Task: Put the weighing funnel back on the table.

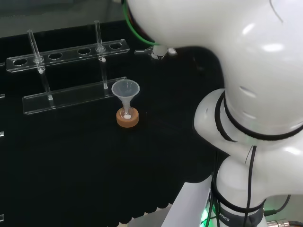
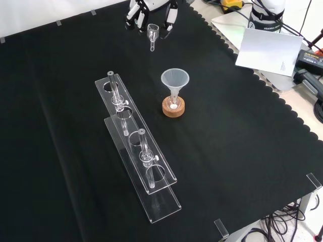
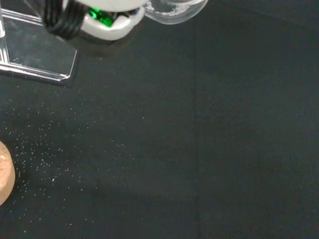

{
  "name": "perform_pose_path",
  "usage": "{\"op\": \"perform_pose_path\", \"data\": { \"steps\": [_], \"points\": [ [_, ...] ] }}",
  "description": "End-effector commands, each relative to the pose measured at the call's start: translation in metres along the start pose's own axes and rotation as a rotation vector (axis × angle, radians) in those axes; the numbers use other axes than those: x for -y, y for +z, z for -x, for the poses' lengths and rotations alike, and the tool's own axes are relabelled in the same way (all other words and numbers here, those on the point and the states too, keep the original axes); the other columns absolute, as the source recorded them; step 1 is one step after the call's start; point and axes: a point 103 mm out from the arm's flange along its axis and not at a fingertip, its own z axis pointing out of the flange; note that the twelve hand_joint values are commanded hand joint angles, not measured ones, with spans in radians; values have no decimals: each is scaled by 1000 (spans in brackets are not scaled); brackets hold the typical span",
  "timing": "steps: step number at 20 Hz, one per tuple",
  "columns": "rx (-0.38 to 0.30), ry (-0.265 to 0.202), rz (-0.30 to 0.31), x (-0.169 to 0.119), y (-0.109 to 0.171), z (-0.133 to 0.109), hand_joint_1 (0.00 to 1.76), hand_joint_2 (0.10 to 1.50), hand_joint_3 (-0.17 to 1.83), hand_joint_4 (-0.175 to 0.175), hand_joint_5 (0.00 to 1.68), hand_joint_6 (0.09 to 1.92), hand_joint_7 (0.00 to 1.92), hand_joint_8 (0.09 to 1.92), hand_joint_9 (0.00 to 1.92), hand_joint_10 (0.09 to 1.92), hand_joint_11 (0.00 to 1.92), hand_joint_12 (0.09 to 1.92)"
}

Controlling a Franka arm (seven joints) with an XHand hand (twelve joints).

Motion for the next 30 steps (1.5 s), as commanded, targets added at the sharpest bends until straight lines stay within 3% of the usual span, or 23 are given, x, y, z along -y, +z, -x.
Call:
{"op": "perform_pose_path", "data": {
  "steps": [1,15,30],
  "points": [
    [-25,28,2,-14,1,20,1121,748,451,175,1322,502,488,707,1059,232,958,942],
    [-47,45,-47,-73,24,59,1120,750,449,175,1320,505,488,707,1059,230,959,943],
    [-31,14,-130,-134,64,69,1120,751,447,175,1319,508,487,706,1058,229,959,943]
  ]
}}
